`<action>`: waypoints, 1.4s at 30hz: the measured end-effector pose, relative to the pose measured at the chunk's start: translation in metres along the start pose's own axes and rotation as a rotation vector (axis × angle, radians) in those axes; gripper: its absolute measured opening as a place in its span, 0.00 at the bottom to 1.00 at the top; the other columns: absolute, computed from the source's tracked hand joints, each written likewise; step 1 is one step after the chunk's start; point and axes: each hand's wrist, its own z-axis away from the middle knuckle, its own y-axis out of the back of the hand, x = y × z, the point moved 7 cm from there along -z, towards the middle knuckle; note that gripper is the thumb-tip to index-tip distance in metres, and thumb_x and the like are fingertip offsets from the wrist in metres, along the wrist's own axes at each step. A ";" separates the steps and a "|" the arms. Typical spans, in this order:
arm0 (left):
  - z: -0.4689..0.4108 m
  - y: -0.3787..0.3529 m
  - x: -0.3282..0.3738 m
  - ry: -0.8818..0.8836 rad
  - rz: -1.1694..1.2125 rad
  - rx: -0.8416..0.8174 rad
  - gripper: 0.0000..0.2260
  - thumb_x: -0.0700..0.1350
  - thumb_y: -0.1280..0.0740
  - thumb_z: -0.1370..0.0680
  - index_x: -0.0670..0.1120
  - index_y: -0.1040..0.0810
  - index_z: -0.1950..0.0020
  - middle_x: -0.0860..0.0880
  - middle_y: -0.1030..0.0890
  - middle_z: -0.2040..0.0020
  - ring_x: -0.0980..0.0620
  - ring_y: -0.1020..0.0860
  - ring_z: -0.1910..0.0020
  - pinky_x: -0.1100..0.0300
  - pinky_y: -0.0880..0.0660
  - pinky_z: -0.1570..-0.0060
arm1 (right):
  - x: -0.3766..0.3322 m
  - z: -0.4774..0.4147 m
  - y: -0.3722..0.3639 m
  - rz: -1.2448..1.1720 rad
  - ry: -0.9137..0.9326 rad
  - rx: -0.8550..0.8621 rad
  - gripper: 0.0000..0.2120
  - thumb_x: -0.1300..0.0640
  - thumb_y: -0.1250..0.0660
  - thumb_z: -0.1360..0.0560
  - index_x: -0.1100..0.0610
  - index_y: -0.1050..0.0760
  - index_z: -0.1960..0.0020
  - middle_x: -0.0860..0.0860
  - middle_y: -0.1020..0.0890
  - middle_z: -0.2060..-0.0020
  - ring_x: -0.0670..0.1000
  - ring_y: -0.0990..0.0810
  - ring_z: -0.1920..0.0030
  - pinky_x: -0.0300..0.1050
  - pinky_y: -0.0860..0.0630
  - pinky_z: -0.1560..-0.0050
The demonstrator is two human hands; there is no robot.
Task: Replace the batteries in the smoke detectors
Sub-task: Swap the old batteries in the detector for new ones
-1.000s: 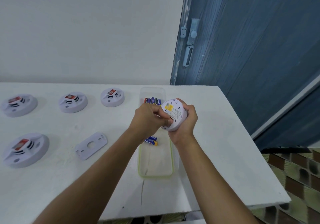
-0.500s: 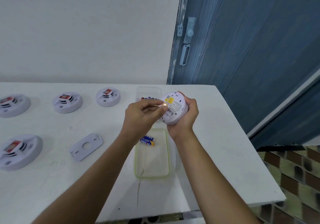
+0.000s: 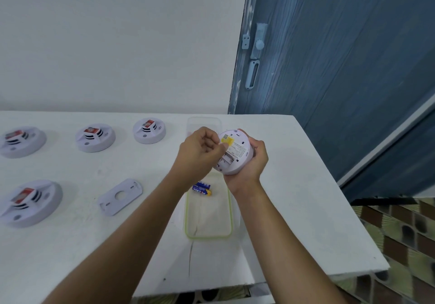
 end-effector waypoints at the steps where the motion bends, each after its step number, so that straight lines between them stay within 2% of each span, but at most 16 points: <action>1: -0.002 0.000 -0.002 0.023 0.023 -0.010 0.06 0.44 0.28 0.25 0.49 0.25 0.54 0.51 0.20 0.66 0.52 0.19 0.62 0.57 0.22 0.60 | 0.002 -0.001 0.001 -0.008 0.002 -0.002 0.15 0.49 0.43 0.24 0.54 0.24 0.45 0.55 0.19 0.56 0.57 0.19 0.56 0.46 0.23 0.57; 5: -0.004 0.003 -0.012 0.132 0.056 -0.010 0.10 0.45 0.27 0.25 0.49 0.25 0.47 0.52 0.19 0.70 0.56 0.17 0.61 0.57 0.24 0.59 | 0.004 0.000 0.004 -0.031 0.021 -0.016 0.16 0.49 0.44 0.24 0.55 0.23 0.44 0.57 0.18 0.53 0.59 0.20 0.52 0.48 0.22 0.54; 9: -0.003 0.008 -0.019 0.125 -0.044 0.007 0.08 0.50 0.28 0.25 0.52 0.21 0.47 0.51 0.18 0.66 0.54 0.16 0.57 0.53 0.21 0.56 | 0.003 0.001 0.004 -0.039 0.030 -0.009 0.16 0.49 0.44 0.24 0.55 0.23 0.44 0.56 0.18 0.54 0.59 0.20 0.53 0.48 0.22 0.55; 12: 0.002 0.011 -0.011 0.015 -0.243 0.063 0.07 0.50 0.30 0.24 0.52 0.20 0.47 0.53 0.20 0.61 0.57 0.19 0.58 0.64 0.24 0.59 | 0.004 0.002 0.005 -0.031 0.037 0.012 0.16 0.48 0.44 0.23 0.54 0.23 0.45 0.55 0.17 0.56 0.58 0.19 0.54 0.47 0.22 0.57; 15: 0.008 0.012 -0.005 -0.045 -0.203 0.099 0.07 0.46 0.29 0.24 0.52 0.19 0.47 0.55 0.19 0.61 0.62 0.21 0.62 0.69 0.25 0.58 | 0.004 0.002 0.007 -0.041 0.045 0.032 0.16 0.48 0.43 0.23 0.54 0.23 0.43 0.56 0.18 0.54 0.59 0.20 0.51 0.47 0.22 0.56; 21: 0.013 0.015 -0.006 -0.009 -0.004 0.172 0.06 0.46 0.28 0.25 0.53 0.19 0.49 0.54 0.15 0.54 0.58 0.17 0.55 0.54 0.20 0.48 | 0.003 0.006 0.004 -0.061 0.061 0.033 0.15 0.48 0.43 0.23 0.53 0.22 0.45 0.55 0.17 0.55 0.58 0.20 0.52 0.47 0.22 0.55; 23: 0.015 0.014 -0.007 -0.003 0.018 0.189 0.06 0.45 0.27 0.25 0.54 0.19 0.50 0.54 0.15 0.56 0.58 0.17 0.55 0.52 0.20 0.48 | 0.002 0.007 0.003 -0.069 0.058 0.027 0.15 0.48 0.43 0.23 0.53 0.22 0.45 0.55 0.18 0.55 0.59 0.20 0.52 0.48 0.22 0.55; 28: 0.019 0.013 -0.006 -0.046 0.036 0.220 0.05 0.46 0.25 0.27 0.52 0.19 0.54 0.54 0.16 0.63 0.57 0.17 0.58 0.56 0.20 0.51 | 0.000 0.009 0.001 -0.096 0.063 0.006 0.15 0.49 0.43 0.24 0.53 0.22 0.45 0.55 0.17 0.56 0.59 0.20 0.53 0.47 0.22 0.55; 33: 0.019 0.008 -0.013 0.017 0.058 0.185 0.06 0.50 0.24 0.28 0.51 0.16 0.55 0.55 0.17 0.59 0.56 0.20 0.57 0.62 0.23 0.55 | 0.002 0.010 -0.002 -0.101 0.055 -0.011 0.17 0.48 0.43 0.23 0.54 0.21 0.44 0.58 0.18 0.52 0.59 0.20 0.51 0.48 0.21 0.54; 36: 0.022 0.005 -0.010 -0.031 -0.046 0.219 0.07 0.52 0.25 0.28 0.50 0.16 0.54 0.56 0.19 0.54 0.62 0.23 0.57 0.72 0.29 0.57 | 0.003 0.010 -0.003 -0.120 0.053 -0.010 0.18 0.48 0.43 0.23 0.55 0.22 0.42 0.58 0.19 0.51 0.59 0.20 0.50 0.48 0.20 0.55; 38: 0.023 0.004 -0.006 -0.094 -0.120 0.243 0.07 0.52 0.26 0.27 0.50 0.16 0.54 0.56 0.20 0.52 0.64 0.24 0.55 0.75 0.31 0.55 | 0.003 0.010 -0.004 -0.138 0.056 -0.002 0.18 0.48 0.44 0.23 0.55 0.22 0.41 0.58 0.20 0.50 0.59 0.21 0.49 0.48 0.20 0.54; 39: 0.024 0.003 -0.005 -0.119 -0.161 0.256 0.07 0.52 0.27 0.26 0.50 0.16 0.52 0.55 0.20 0.52 0.63 0.24 0.52 0.73 0.31 0.52 | 0.003 0.009 -0.005 -0.146 0.060 0.003 0.18 0.48 0.44 0.23 0.55 0.22 0.41 0.58 0.20 0.50 0.59 0.21 0.50 0.48 0.20 0.54; 42: 0.028 -0.004 -0.005 -0.173 -0.292 0.301 0.11 0.52 0.29 0.24 0.49 0.16 0.46 0.56 0.24 0.50 0.53 0.26 0.46 0.56 0.28 0.45 | 0.002 0.007 -0.005 -0.162 0.073 0.013 0.17 0.49 0.43 0.23 0.55 0.22 0.43 0.57 0.20 0.53 0.58 0.21 0.52 0.46 0.21 0.56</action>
